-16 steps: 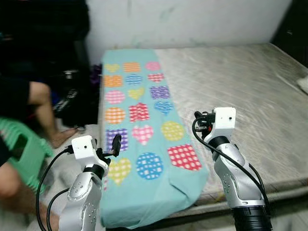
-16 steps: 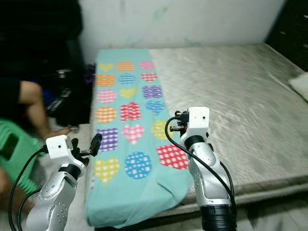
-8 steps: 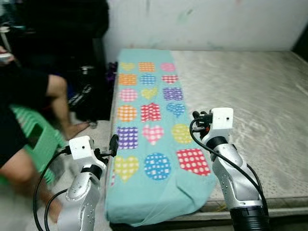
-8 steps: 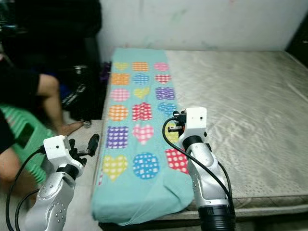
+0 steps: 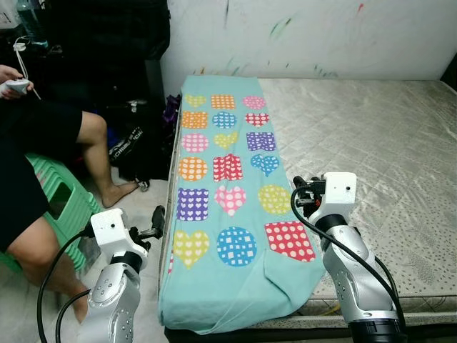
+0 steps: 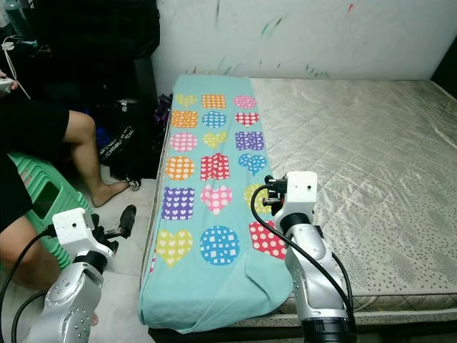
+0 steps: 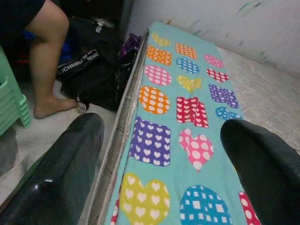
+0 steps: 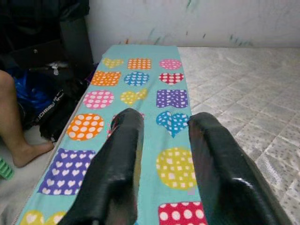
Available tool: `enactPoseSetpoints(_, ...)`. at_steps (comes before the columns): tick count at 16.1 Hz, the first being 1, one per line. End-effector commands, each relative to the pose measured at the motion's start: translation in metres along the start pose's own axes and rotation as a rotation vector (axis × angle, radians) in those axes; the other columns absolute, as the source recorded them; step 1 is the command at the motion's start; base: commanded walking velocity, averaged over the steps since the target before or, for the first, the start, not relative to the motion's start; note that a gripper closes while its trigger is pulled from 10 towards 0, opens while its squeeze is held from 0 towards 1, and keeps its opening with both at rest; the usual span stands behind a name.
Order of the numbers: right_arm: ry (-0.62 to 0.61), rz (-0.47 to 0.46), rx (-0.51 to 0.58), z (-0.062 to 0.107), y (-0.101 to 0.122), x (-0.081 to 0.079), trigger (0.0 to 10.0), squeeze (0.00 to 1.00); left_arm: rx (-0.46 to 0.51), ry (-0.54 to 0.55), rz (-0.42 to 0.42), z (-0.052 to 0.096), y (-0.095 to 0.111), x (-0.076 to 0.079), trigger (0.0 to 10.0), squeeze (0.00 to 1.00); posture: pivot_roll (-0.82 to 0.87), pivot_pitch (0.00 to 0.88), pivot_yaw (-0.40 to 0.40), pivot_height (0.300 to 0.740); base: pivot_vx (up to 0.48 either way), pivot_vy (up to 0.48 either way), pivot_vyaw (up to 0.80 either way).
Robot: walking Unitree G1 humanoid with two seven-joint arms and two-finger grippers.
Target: Clean up the room
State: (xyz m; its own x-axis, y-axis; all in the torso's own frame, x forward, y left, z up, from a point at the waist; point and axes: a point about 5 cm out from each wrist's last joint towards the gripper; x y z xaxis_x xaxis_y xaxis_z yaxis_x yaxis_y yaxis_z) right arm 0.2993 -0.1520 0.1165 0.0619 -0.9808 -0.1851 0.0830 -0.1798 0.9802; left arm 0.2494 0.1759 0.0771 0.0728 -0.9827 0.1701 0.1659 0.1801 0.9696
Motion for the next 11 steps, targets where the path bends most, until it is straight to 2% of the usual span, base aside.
enactPoseSetpoints(1, -0.014, -0.014, 0.019, 0.0, 0.002, 0.003, 10.0, 1.0, 0.027, 0.005, -0.013, 0.0, 0.006, 0.0, 10.0, 0.0, -0.11, 0.0, -0.019, 0.74, 0.0, 0.0, 0.0)
enactPoseSetpoints(4, -0.03, 0.004, 0.02, 0.002, 0.001, 0.007, 10.0, 1.0, 0.026, 0.02, -0.009, 0.002, 0.006, -0.002, 10.0, 0.0, -0.11, 0.0, -0.02, 0.74, 0.0, 0.0, 0.0)
enactPoseSetpoints(7, -0.008, -0.01, -0.011, 0.008, -0.007, 0.007, 10.0, 1.0, 0.027, 0.039, -0.027, 0.003, 0.006, -0.006, 10.0, 0.0, -0.11, 0.0, -0.021, 0.74, 0.0, 0.0, 0.0)
enactPoseSetpoints(11, -0.009, -0.016, -0.008, 0.008, -0.008, 0.007, 10.0, 1.0, 0.03, 0.051, -0.047, 0.001, 0.007, -0.011, 10.0, 0.0, -0.11, 0.0, -0.019, 0.74, 0.0, 0.0, 0.0)
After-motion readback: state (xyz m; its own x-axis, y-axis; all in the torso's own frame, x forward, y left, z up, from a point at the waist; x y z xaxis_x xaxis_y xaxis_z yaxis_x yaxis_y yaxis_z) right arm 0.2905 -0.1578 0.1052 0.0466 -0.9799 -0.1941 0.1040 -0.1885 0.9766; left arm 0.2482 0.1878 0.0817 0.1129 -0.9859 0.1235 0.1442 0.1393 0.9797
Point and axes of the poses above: a point about 5 cm out from each wrist's last joint towards the gripper, its own z axis pointing back from the gripper into the wrist, its own y axis along the axis of the wrist's last joint, x = y × z, and after that the axes turned 7 degrees about -z, right-handed
